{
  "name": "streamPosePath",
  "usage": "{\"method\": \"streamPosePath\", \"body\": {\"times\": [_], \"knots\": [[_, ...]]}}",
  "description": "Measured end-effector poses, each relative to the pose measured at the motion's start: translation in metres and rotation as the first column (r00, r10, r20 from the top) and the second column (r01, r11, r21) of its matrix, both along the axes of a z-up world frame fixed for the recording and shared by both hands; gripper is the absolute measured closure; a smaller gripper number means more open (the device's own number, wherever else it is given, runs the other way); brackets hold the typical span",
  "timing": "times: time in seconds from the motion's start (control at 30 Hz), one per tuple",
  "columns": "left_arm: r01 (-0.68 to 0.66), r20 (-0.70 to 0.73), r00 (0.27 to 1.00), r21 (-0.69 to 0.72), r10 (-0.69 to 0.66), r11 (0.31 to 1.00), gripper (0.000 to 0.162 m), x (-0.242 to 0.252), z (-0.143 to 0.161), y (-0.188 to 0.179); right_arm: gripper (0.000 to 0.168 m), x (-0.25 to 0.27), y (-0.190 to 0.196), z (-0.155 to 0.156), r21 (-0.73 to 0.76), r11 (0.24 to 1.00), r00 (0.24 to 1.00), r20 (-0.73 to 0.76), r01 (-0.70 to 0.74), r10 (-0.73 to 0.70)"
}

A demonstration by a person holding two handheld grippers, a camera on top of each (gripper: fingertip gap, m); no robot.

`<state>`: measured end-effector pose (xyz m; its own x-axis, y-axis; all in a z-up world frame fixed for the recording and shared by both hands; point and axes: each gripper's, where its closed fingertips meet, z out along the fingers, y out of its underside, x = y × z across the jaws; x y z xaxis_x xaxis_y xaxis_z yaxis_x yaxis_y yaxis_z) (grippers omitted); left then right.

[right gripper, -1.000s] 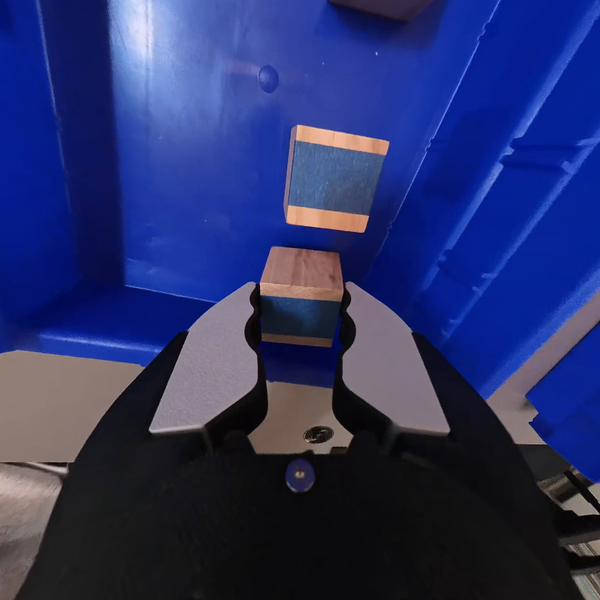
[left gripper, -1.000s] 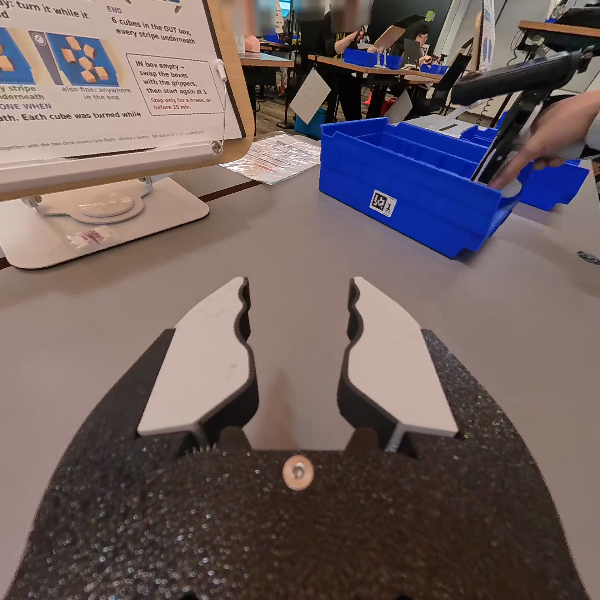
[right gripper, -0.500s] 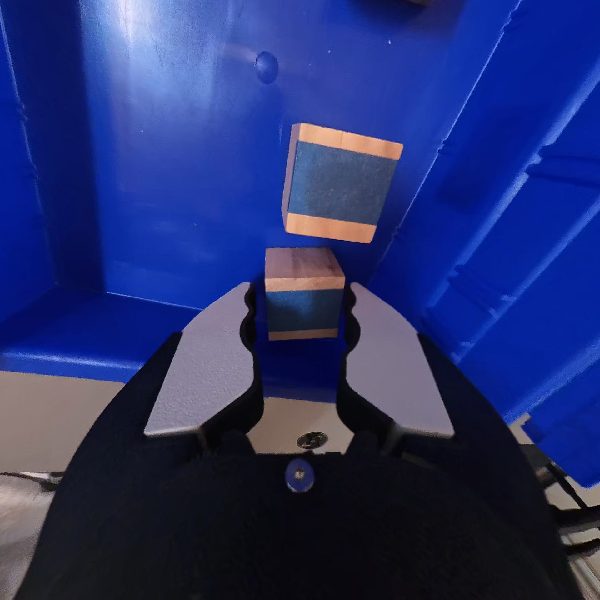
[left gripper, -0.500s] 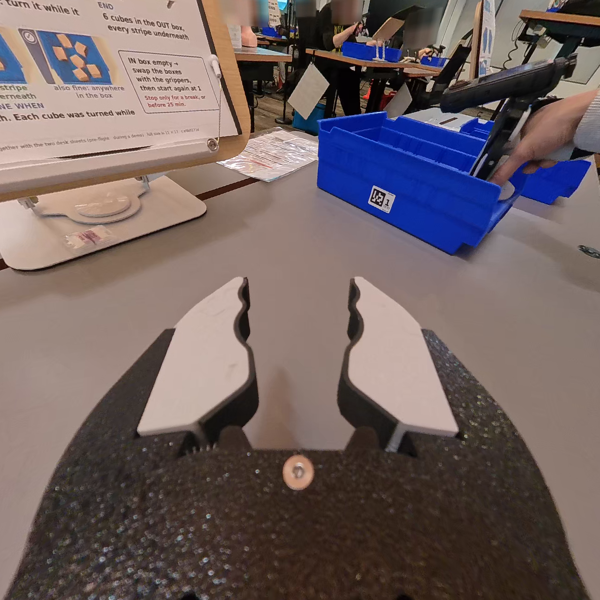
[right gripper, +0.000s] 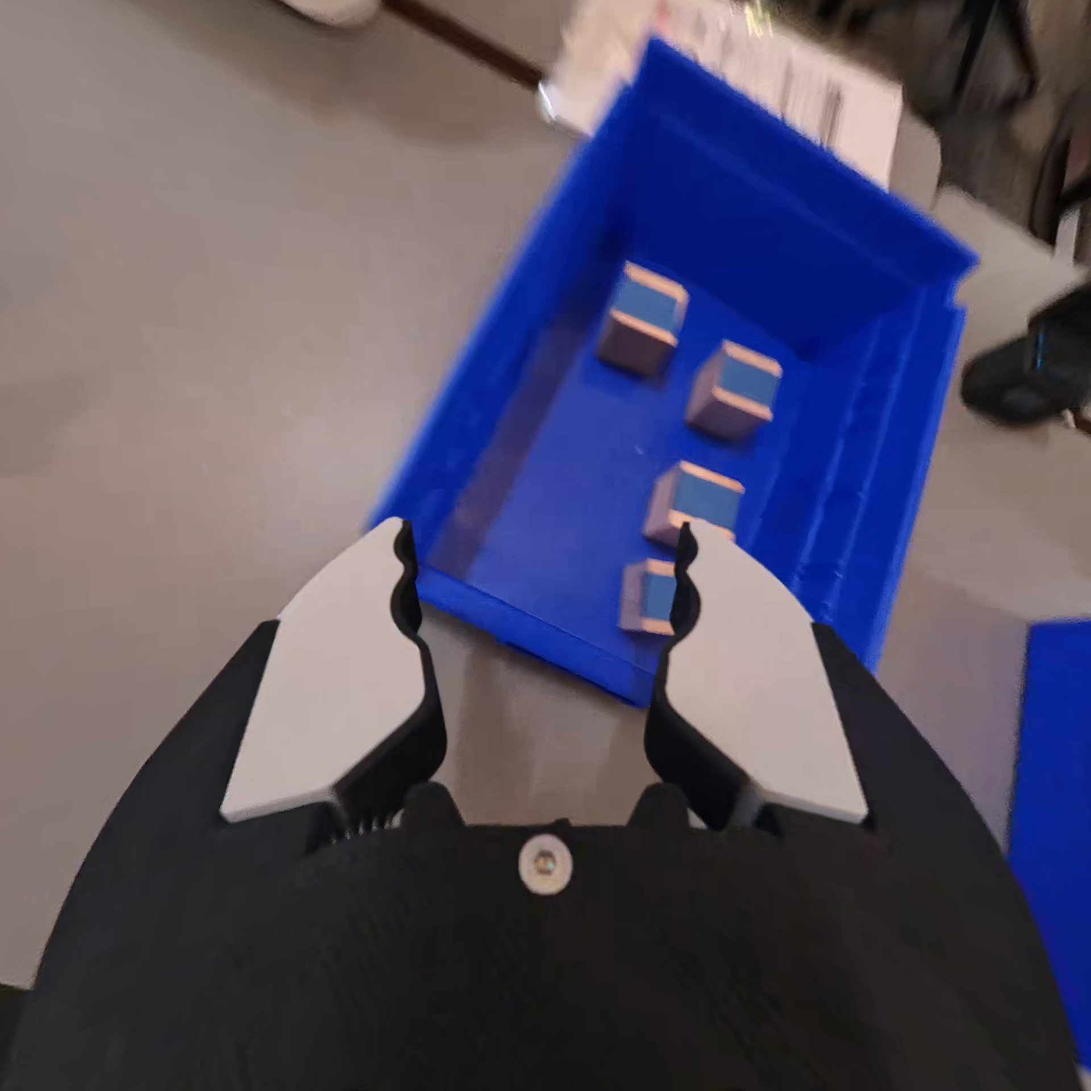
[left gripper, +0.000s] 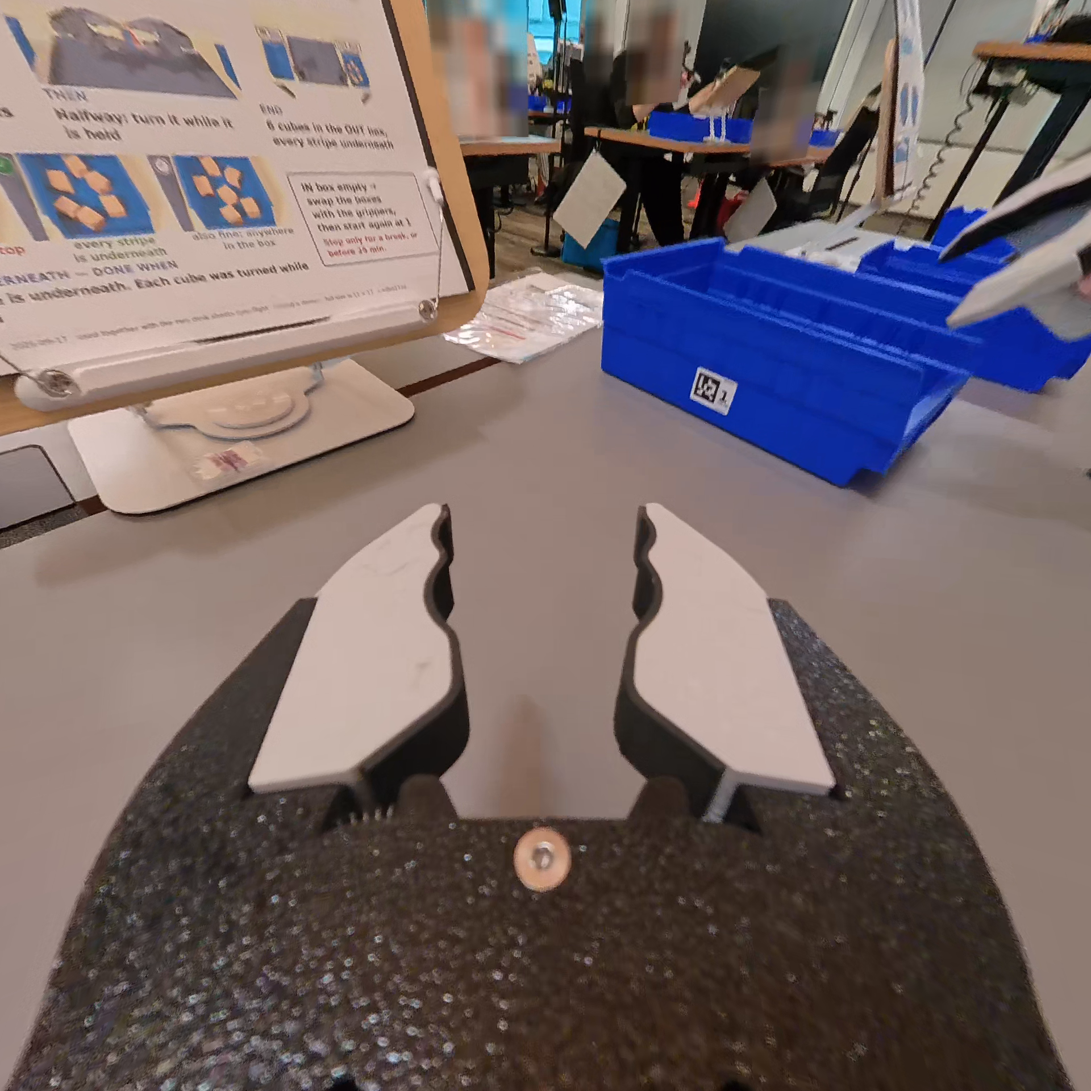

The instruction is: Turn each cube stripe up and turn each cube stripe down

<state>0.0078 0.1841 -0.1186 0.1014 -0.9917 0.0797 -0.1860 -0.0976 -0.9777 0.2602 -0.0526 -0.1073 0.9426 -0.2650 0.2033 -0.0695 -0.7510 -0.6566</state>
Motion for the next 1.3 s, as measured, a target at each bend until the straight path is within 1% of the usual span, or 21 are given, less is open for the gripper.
{"method": "streamPosePath", "body": {"times": [0.03, 0.13, 0.23, 0.3, 0.37, 0.4, 0.43, 0.47, 0.53, 0.57, 0.6, 0.7, 0.8, 0.87, 0.97, 1.1, 1.13, 1.2, 1.23, 1.27, 1.3], "knots": [[-0.01, 0.018, 1.0, -0.005, 0.01, 1.0, 0.105, -0.005, 0.006, 0.001, 0.084, -0.019, 0.005, 0.003, 0.051, 0.997, 0.998, 0.017, -0.054, 0.053], [-0.087, 0.006, 0.996, 0.004, 0.087, 0.996, 0.104, -0.034, 0.023, 0.016, 0.084, -0.07, 0.011, 0.002, 0.107, 0.975, 0.978, 0.088, -0.196, 0.187], [-0.209, -0.006, 0.978, -0.002, 0.209, 0.978, 0.104, -0.084, 0.045, 0.044, 0.084, -0.101, 0.016, 0.001, 0.149, 0.953, 0.96, 0.137, -0.265, 0.245], [-0.311, -0.006, 0.95, 0.002, 0.311, 0.95, 0.104, -0.125, 0.059, 0.07, 0.084, -0.118, 0.022, 0.002, 0.194, 0.935, 0.951, 0.144, -0.297, 0.272], [-0.421, -0.043, 0.906, 0.033, 0.422, 0.907, 0.105, -0.17, 0.066, 0.101, 0.085, -0.131, 0.03, 0.006, 0.248, 0.917, 0.946, 0.16, -0.314, 0.281], [-0.477, -0.094, 0.872, 0.057, 0.48, 0.877, 0.105, -0.194, 0.063, 0.118, 0.086, -0.137, 0.034, 0.008, 0.273, 0.906, 0.943, 0.165, -0.325, 0.289], [-0.543, -0.174, 0.819, 0.078, 0.547, 0.836, 0.104, -0.22, 0.055, 0.137, 0.087, -0.144, 0.038, 0.009, 0.292, 0.894, 0.939, 0.167, -0.339, 0.301], [-0.606, -0.267, 0.749, 0.094, 0.606, 0.79, 0.102, -0.246, 0.043, 0.156, 0.088, -0.151, 0.042, 0.009, 0.304, 0.885, 0.934, 0.168, -0.354, 0.316], [-0.696, -0.419, 0.621, 0.091, 0.662, 0.712, 0.098, -0.292, 0.018, 0.185, 0.089, -0.16, 0.048, 0.007, 0.315, 0.869, 0.923, 0.182, -0.383, 0.34], [-0.732, -0.482, 0.573, 0.061, 0.663, 0.678, 0.098, -0.309, 0.006, 0.195, 0.089, -0.163, 0.052, 0.006, 0.314, 0.863, 0.917, 0.191, -0.395, 0.35], [-0.756, -0.544, 0.545, 0.011, 0.638, 0.654, 0.097, -0.321, -0.007, 0.202, 0.089, -0.166, 0.056, 0.004, 0.31, 0.861, 0.913, 0.193, -0.404, 0.359], [-0.8, -0.685, 0.497, -0.125, 0.533, 0.586, 0.093, -0.337, -0.042, 0.212, 0.089, -0.172, 0.067, 0.002, 0.324, 0.848, 0.907, 0.191, -0.419, 0.376], [-0.81, -0.775, 0.478, -0.208, 0.413, 0.549, 0.089, -0.337, -0.071, 0.209, 0.089, -0.182, 0.074, -0.001, 0.336, 0.826, 0.892, 0.187, -0.452, 0.412], [-0.805, -0.799, 0.486, -0.25, 0.355, 0.538, 0.088, -0.33, -0.083, 0.205, 0.089, -0.185, 0.076, -0.004, 0.333, 0.821, 0.886, 0.19, -0.464, 0.424], [-0.834, -0.838, 0.423, -0.211, 0.345, 0.51, 0.089, -0.332, -0.094, 0.208, 0.089, -0.188, 0.077, -0.009, 0.347, 0.809, 0.88, 0.182, -0.475, 0.439], [-0.857, -0.89, 0.324, -0.132, 0.322, 0.498, 0.091, -0.338, -0.102, 0.209, 0.089, -0.189, 0.076, -0.016, 0.331, 0.806, 0.871, 0.173, -0.491, 0.46], [-0.858, -0.9, 0.308, -0.123, 0.31, 0.498, 0.09, -0.337, -0.104, 0.208, 0.089, -0.187, 0.076, -0.016, 0.331, 0.808, 0.873, 0.182, -0.488, 0.453], [-0.859, -0.912, 0.295, -0.122, 0.284, 0.498, 0.094, -0.335, -0.106, 0.207, 0.089, -0.189, 0.076, -0.016, 0.338, 0.803, 0.871, 0.173, -0.49, 0.459], [-0.856, -0.915, 0.299, -0.133, 0.27, 0.499, 0.098, -0.332, -0.107, 0.206, 0.089, -0.191, 0.077, -0.015, 0.341, 0.798, 0.868, 0.171, -0.497, 0.467], [-0.853, -0.916, 0.307, -0.145, 0.257, 0.501, 0.108, -0.329, -0.108, 0.205, 0.089, -0.191, 0.077, -0.015, 0.343, 0.795, 0.866, 0.175, -0.499, 0.468], [-0.852, -0.918, 0.303, -0.14, 0.257, 0.504, 0.109, -0.328, -0.108, 0.206, 0.089, -0.192, 0.077, -0.014, 0.343, 0.796, 0.866, 0.179, -0.499, 0.466]]}}
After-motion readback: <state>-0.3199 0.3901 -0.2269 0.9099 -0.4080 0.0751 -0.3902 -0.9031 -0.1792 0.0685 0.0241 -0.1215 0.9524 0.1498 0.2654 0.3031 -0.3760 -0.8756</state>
